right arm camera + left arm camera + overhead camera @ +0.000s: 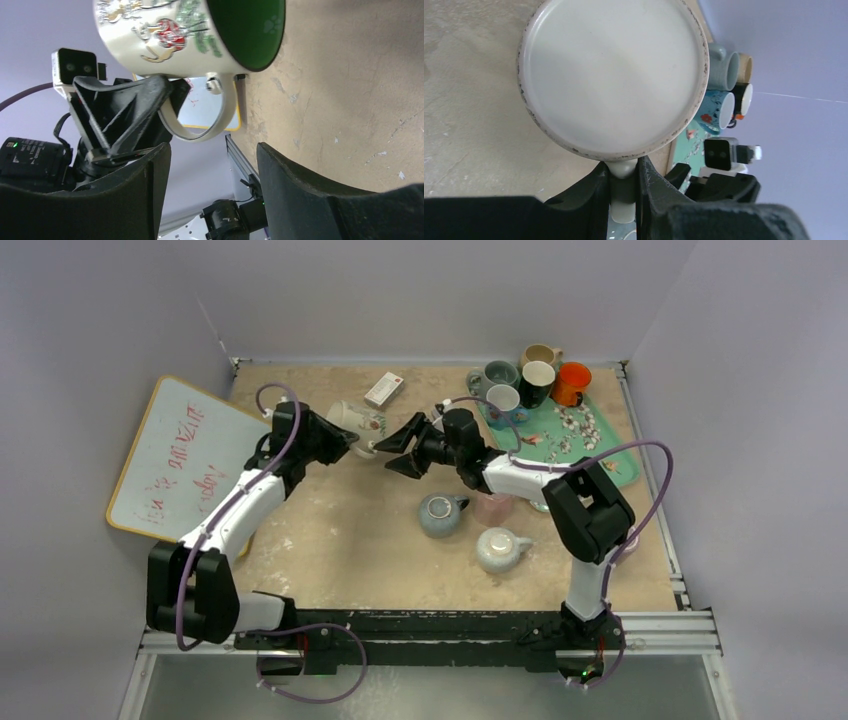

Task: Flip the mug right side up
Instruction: Turn over the cup at the center of the board.

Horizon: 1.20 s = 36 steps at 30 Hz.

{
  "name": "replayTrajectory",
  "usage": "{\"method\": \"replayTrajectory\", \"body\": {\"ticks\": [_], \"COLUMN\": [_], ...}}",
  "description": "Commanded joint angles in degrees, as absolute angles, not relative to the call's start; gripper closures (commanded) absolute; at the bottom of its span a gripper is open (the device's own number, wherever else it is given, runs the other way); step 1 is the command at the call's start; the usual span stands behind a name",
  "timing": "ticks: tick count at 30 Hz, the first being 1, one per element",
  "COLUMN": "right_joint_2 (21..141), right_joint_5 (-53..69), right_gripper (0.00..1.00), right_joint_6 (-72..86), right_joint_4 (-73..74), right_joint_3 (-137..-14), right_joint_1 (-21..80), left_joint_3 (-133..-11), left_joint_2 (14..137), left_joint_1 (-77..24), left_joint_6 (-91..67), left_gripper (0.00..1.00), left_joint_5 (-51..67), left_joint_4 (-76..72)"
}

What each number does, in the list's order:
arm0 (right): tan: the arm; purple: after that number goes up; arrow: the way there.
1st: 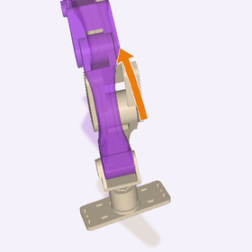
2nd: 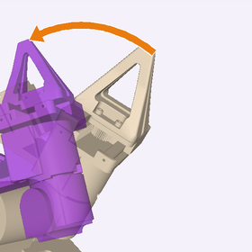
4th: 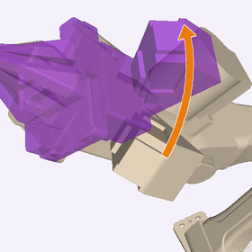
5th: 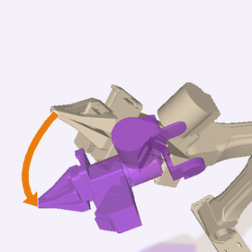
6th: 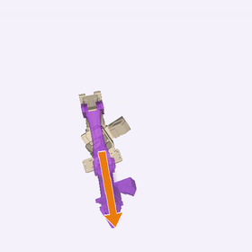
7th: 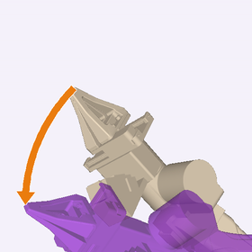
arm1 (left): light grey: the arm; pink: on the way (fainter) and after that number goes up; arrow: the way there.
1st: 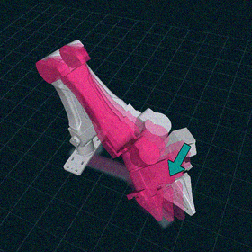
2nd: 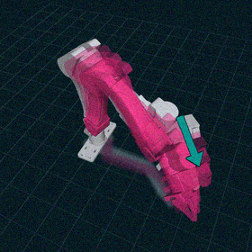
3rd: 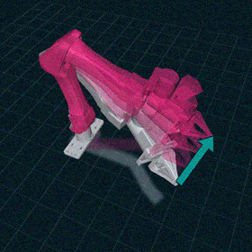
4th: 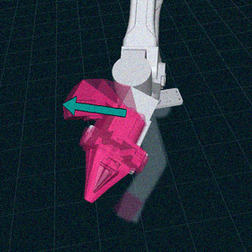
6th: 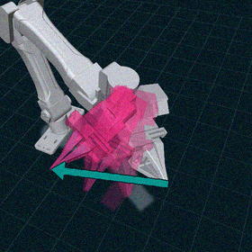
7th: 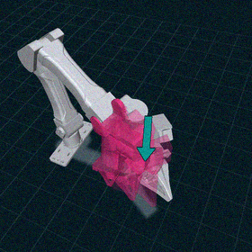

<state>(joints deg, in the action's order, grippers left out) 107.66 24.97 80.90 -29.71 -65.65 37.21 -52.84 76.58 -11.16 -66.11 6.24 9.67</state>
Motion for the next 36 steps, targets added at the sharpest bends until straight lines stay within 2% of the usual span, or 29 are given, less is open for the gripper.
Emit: {"method": "replayTrajectory", "body": {"ticks": [1,10,22,30,36], "right_joint_2": [107.5,109.3,111.5,112.5,113.1], "right_joint_5": [27.4,28.8,29.6,31.7,31.6], "right_gripper": [0.34,0.34,0.37,0.43,0.54], "right_joint_6": [79.4,83.0,87.6,89.5,92.7], "right_joint_4": [-34.0,-42.0,-44.3,-48.2,-52.9], "right_joint_3": [-68.1,-69.2,-70.5,-71.5,-71.3], "right_joint_1": [37.3,37.0,36.7,36.3,36.3], "left_joint_3": [-54.4,-50.9,-47.1,-43.0,-41.0], "left_joint_2": [70.9,69.3,65.4,64.5,62.5], "left_joint_1": [-10.7,-10.7,-10.7,-10.7,-10.7], "left_joint_6": [-68.8,-74.4,-77.7,-81.2,-80.7], "left_gripper": [1.00,1.00,1.00,1.00,1.00], "left_joint_5": [7.8,10.8,12.6,15.9,17.7], "left_joint_4": [-3.3,-8.9,-12.4,-20.8,-23.7]}}
